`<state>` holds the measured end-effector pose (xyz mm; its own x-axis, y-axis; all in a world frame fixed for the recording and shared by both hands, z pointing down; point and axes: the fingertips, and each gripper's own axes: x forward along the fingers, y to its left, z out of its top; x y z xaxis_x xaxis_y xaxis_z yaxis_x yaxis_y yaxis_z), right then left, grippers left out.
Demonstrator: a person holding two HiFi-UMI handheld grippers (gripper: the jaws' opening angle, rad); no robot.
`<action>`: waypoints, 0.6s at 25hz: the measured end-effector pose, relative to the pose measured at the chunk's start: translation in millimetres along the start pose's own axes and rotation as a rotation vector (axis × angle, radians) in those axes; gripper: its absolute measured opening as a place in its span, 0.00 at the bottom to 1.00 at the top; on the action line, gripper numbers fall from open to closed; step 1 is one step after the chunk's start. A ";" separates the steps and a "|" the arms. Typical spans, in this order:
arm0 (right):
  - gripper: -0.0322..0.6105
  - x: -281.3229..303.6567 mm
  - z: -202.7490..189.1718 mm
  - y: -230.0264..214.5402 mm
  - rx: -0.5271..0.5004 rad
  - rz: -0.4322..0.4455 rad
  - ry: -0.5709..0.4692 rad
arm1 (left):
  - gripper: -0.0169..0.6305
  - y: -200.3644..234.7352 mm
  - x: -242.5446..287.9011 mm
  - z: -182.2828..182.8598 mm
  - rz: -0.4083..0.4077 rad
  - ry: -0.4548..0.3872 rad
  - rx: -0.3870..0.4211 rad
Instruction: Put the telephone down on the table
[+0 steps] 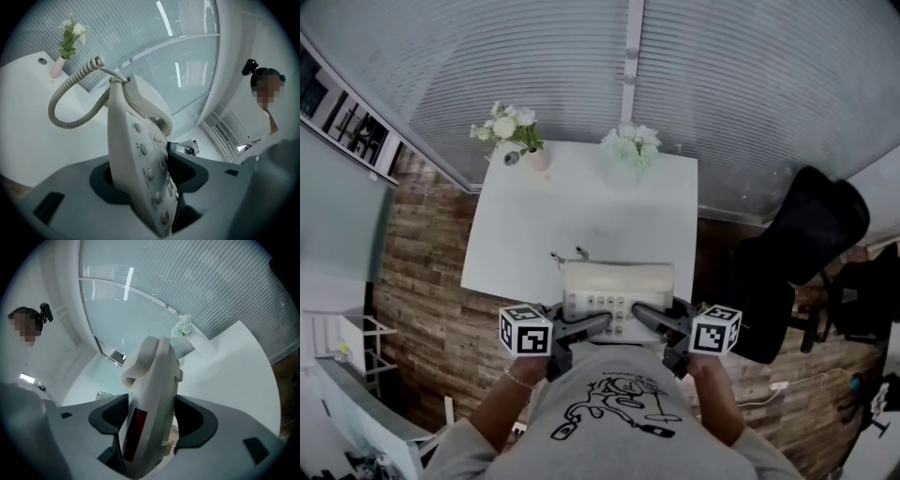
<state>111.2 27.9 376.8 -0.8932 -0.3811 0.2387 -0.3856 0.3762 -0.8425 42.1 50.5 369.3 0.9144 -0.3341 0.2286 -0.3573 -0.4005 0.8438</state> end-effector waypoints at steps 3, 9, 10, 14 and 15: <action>0.53 2.2 0.4 0.9 -0.003 -0.006 -0.002 | 0.40 1.3 -1.7 1.8 -0.008 0.005 0.003; 0.53 10.4 3.9 -0.2 0.002 -0.026 -0.011 | 0.40 9.1 -5.0 8.5 -0.024 0.016 0.004; 0.53 12.7 4.6 -0.5 0.004 -0.029 -0.013 | 0.40 11.3 -5.8 9.8 -0.026 0.019 0.002; 0.53 24.6 7.1 1.0 0.002 -0.045 -0.014 | 0.40 18.3 -13.1 17.6 -0.041 0.025 0.000; 0.53 28.1 8.0 1.2 0.001 -0.049 -0.014 | 0.40 20.7 -15.1 19.8 -0.044 0.025 0.000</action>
<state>87.4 11.0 378.7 -0.8698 -0.4111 0.2727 -0.4286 0.3560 -0.8304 17.2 30.4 373.6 0.9339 -0.2942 0.2030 -0.3161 -0.4144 0.8534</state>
